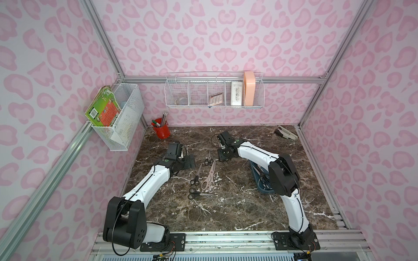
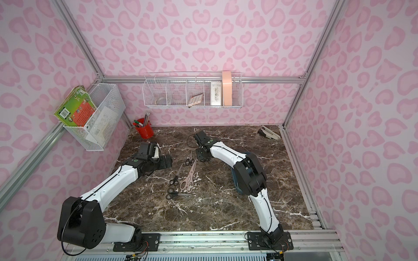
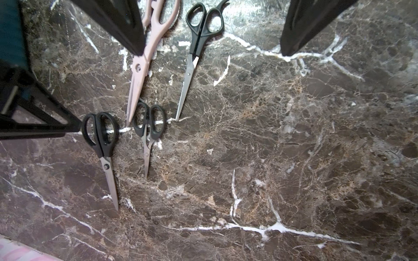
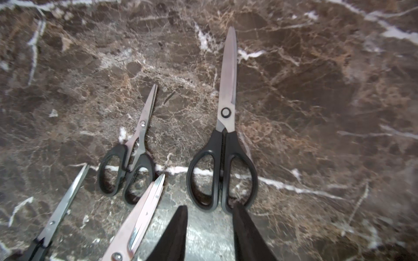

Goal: Put the scissors into the storage box
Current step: Pick up the scissors from the center of the board.

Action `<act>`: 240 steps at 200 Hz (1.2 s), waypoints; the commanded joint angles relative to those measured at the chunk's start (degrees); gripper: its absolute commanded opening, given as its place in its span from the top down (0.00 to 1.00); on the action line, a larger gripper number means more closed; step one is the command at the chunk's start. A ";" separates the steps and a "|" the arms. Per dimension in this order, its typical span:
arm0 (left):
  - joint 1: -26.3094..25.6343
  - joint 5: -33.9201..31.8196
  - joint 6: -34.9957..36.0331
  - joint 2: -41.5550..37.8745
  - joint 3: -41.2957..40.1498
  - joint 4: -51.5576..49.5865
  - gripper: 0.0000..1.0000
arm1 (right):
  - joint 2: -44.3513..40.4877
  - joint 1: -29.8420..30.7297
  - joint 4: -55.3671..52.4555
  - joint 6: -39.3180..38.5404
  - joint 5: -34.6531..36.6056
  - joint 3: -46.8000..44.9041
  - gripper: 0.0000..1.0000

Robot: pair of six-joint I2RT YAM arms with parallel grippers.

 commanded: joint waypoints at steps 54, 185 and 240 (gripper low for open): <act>0.01 -0.82 0.62 0.19 0.56 -0.41 0.02 | 6.48 -0.61 -4.31 -0.14 1.10 6.29 0.68; 0.02 -2.42 1.36 0.47 1.02 -1.26 0.02 | 13.68 -0.65 -10.69 0.88 0.81 12.60 0.73; 0.01 -2.86 1.49 0.21 1.14 -1.58 0.02 | 14.74 -0.60 -11.59 1.82 1.32 12.68 0.85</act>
